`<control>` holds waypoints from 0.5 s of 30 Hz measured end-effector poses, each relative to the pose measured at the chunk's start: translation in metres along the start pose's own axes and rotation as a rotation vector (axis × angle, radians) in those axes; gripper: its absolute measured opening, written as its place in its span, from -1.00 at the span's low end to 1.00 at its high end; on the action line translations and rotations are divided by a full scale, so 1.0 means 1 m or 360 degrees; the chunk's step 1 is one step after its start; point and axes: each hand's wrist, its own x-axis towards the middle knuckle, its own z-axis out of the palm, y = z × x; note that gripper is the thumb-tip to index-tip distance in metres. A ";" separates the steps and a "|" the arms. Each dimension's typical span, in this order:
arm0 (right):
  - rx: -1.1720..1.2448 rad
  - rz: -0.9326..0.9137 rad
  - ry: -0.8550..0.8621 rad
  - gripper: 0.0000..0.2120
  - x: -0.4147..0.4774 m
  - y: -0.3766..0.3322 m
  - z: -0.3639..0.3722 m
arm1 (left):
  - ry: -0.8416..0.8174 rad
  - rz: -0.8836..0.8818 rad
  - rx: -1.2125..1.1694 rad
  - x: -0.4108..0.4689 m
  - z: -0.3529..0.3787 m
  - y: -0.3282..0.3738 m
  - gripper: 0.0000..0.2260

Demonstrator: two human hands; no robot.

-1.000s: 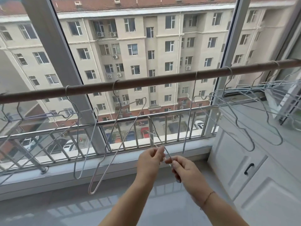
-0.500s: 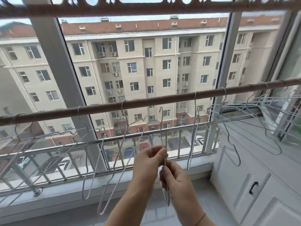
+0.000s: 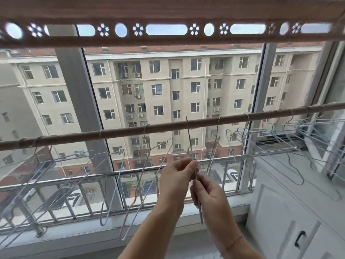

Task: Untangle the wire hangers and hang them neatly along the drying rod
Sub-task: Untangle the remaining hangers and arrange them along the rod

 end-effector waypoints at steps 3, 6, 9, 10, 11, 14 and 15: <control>0.0040 0.0036 0.0001 -0.79 0.019 -0.006 0.004 | 0.0034 0.0008 -0.0001 0.014 0.005 0.010 -0.95; 0.0077 0.0147 -0.0020 -0.76 0.031 -0.007 0.006 | 0.0083 -0.0047 0.0038 0.028 0.006 0.010 -0.92; 0.0105 0.0237 -0.0046 -0.74 0.036 -0.002 0.006 | 0.0129 -0.0122 0.0104 0.034 0.004 0.002 -0.89; 0.0114 0.0260 -0.0047 -0.74 0.036 0.000 0.005 | 0.0147 -0.0152 0.0097 0.033 0.002 -0.001 -0.89; 0.0124 0.0286 -0.0046 -0.76 0.036 0.002 0.005 | 0.0162 -0.0167 0.0079 0.032 0.001 -0.003 -0.91; 0.0070 0.0314 -0.0024 -0.82 0.034 0.007 0.003 | 0.0216 -0.0134 0.0061 0.024 -0.006 -0.005 -0.96; -0.0008 0.0286 -0.0022 -0.84 0.032 0.008 0.002 | 0.0242 -0.0106 0.0090 0.020 -0.010 -0.005 -0.94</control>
